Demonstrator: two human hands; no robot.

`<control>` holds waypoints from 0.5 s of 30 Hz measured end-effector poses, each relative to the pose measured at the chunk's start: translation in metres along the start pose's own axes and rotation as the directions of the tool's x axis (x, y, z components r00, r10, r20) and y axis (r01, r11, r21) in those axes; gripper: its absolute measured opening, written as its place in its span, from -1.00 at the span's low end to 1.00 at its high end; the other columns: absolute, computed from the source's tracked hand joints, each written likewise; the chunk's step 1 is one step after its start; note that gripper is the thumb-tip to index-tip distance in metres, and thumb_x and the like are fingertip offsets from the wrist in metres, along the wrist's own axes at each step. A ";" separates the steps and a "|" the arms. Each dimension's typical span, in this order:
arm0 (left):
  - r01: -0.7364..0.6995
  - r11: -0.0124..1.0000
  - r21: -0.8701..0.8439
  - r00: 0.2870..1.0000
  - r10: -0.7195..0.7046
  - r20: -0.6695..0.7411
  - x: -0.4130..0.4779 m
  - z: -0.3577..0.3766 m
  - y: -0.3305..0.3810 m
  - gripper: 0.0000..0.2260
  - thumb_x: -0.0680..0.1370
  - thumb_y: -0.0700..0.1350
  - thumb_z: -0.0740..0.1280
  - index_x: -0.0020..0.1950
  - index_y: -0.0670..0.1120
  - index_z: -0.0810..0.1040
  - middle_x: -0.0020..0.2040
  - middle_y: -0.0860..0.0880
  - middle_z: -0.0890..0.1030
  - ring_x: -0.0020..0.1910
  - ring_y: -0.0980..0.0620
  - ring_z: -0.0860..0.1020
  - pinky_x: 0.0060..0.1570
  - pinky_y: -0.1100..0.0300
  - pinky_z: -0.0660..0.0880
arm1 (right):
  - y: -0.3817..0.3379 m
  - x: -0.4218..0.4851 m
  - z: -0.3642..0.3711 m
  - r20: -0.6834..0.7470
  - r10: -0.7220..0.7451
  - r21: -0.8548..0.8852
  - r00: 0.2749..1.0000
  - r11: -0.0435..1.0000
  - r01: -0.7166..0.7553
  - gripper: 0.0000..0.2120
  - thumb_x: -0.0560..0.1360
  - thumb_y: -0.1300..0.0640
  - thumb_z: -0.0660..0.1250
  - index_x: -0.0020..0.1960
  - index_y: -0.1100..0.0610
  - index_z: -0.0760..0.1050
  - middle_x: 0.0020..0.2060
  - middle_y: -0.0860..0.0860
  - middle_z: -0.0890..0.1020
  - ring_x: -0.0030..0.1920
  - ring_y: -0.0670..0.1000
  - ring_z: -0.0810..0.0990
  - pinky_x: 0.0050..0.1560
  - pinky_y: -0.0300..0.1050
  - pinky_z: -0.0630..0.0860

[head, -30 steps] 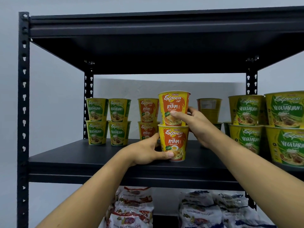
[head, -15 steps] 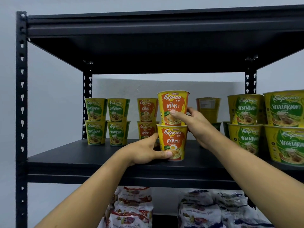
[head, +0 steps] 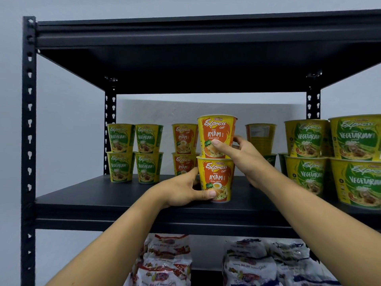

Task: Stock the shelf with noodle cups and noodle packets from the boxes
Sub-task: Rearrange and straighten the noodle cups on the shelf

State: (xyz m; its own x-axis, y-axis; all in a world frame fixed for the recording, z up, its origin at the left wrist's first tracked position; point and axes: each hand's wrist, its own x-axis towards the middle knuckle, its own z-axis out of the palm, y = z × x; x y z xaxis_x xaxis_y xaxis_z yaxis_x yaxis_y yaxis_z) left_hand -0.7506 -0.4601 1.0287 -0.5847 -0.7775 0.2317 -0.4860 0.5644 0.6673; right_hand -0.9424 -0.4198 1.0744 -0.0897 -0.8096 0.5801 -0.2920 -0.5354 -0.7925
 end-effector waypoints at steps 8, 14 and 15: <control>-0.017 1.000 0.015 1.000 0.017 -0.002 -0.003 0.000 0.002 -0.26 0.51 0.19 0.49 0.58 0.17 0.20 0.46 0.12 0.48 0.44 0.10 0.42 0.49 0.01 0.32 | 0.002 -0.015 -0.005 0.079 0.054 -0.085 0.995 0.995 -0.047 -0.12 0.29 -0.36 0.48 0.50 -0.12 0.25 0.28 -0.12 0.51 0.20 -0.06 0.56 0.15 -0.04 0.54; -0.039 0.996 0.082 0.999 0.041 -0.015 -0.003 0.000 0.002 -0.30 0.54 0.21 0.45 0.59 0.20 0.19 0.50 0.12 0.44 0.47 0.08 0.38 0.45 0.07 0.33 | 0.023 -0.036 -0.009 0.125 0.156 -0.224 0.980 0.967 -0.125 -0.07 0.33 -0.18 0.59 0.55 -0.10 0.19 0.36 -0.08 0.51 0.21 -0.06 0.51 0.25 0.04 0.48; -0.043 0.995 0.089 0.999 0.044 -0.014 -0.003 0.001 0.003 -0.32 0.54 0.20 0.44 0.58 0.20 0.21 0.50 0.13 0.44 0.47 0.09 0.38 0.43 0.09 0.32 | 0.026 -0.038 -0.008 0.112 0.166 -0.245 0.980 0.960 -0.135 -0.09 0.33 -0.17 0.59 0.54 -0.10 0.20 0.36 -0.08 0.51 0.21 -0.06 0.51 0.26 0.05 0.48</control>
State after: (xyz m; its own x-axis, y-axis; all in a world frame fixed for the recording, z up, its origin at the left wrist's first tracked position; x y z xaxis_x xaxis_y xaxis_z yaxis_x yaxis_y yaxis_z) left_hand -0.7504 -0.4557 1.0293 -0.5963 -0.7557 0.2708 -0.5164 0.6194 0.5914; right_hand -0.9544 -0.4010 1.0340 -0.0296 -0.9092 0.4152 -0.5015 -0.3458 -0.7930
